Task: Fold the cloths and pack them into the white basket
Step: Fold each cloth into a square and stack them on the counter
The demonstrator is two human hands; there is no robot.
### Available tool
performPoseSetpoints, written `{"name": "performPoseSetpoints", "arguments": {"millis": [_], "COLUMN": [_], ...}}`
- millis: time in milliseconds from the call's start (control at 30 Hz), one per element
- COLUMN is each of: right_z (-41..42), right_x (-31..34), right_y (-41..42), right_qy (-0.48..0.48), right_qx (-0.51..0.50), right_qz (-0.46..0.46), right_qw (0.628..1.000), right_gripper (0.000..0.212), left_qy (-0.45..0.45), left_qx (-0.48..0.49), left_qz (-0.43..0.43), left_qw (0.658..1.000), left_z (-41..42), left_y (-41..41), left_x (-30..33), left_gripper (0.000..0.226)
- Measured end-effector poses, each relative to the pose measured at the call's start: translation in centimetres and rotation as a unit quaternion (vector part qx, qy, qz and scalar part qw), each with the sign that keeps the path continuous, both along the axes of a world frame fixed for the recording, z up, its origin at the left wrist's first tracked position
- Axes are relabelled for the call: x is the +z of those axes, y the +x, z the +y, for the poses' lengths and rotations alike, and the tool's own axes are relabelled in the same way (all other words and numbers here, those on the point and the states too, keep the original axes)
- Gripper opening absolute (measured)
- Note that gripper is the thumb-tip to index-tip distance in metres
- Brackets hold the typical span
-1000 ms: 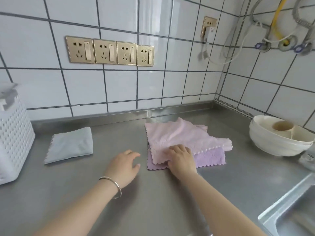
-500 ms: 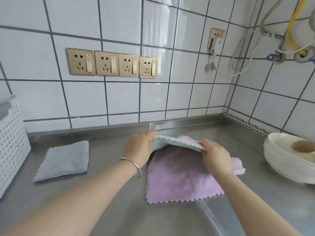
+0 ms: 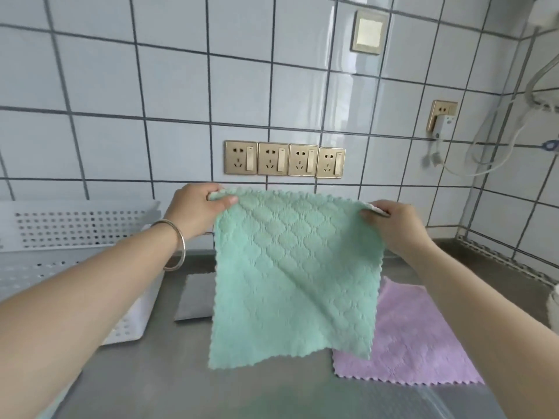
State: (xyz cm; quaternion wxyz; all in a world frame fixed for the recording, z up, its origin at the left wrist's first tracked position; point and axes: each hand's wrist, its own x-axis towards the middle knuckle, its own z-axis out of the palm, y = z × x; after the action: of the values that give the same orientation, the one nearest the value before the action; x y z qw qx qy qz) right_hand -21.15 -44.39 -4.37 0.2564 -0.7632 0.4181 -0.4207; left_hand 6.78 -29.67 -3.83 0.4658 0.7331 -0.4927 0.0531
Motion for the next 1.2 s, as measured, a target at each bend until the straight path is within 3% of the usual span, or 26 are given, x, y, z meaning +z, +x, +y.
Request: {"name": "performPoseSetpoints", "arguments": {"millis": [133,200,267,367,500,667,733,833,900,967,1100,1200], "right_z": [1.9,3.8,6.1,10.4,15.2,18.8,19.7,21.1,21.8,22.0,22.4,21.6], "right_x": [-0.8,0.2,1.2,1.0,-5.8,-15.2,-17.5,-18.6,-18.6,-18.4,-16.6,-15.8], "right_y": [4.3,5.7,6.1,5.3,2.4,-1.4,-2.5,-3.8,-4.4,-4.8,-5.8,-6.1], "right_qy": [0.026,0.008,-0.015,0.003,0.069,0.11,0.093,0.067,0.088,0.096,0.131,0.19], "right_qx": [0.02,0.026,0.037,0.098,0.164,0.264,0.284,0.286,0.275,0.248,0.283,0.315], "right_qz": [0.017,-0.006,-0.048,-0.09,0.039,0.223,0.267,0.27,0.259,0.279,0.3,0.304], "right_qw": [0.999,1.0,0.998,0.991,0.983,0.932,0.916,0.917,0.922,0.923,0.902,0.879], "right_gripper": [0.016,0.018,0.016,0.014,0.016,0.065,0.069,0.036,0.012,0.009,0.045,0.047], "left_qy": [0.026,-0.005,-0.047,-0.036,0.054,0.217,0.262,0.263,0.251,0.249,0.268,0.291], "left_qx": [0.024,0.013,0.002,0.015,-0.033,-0.123,-0.155,-0.179,-0.165,-0.151,-0.143,-0.146], "left_qz": [-0.009,0.026,0.044,-0.014,-0.056,-0.054,-0.047,-0.019,-0.008,-0.007,0.011,0.064], "left_qw": [0.999,1.0,0.998,0.999,0.996,0.967,0.951,0.948,0.954,0.957,0.953,0.943], "left_z": [4.1,6.7,9.4,14.1,21.4,27.2,28.5,30.1,31.1,31.7,32.5,31.7], "left_y": [3.7,4.8,4.9,3.9,2.2,1.5,0.9,-0.2,-0.7,-1.2,-1.6,-1.3], "left_x": [0.3,1.3,2.1,0.9,-6.9,-15.5,-18.1,-20.0,-20.3,-19.8,-19.0,-18.4], "left_gripper": [0.025,0.01,0.012,0.006,0.023,0.027,0.016,0.045,0.05,0.051,0.064,0.056]}}
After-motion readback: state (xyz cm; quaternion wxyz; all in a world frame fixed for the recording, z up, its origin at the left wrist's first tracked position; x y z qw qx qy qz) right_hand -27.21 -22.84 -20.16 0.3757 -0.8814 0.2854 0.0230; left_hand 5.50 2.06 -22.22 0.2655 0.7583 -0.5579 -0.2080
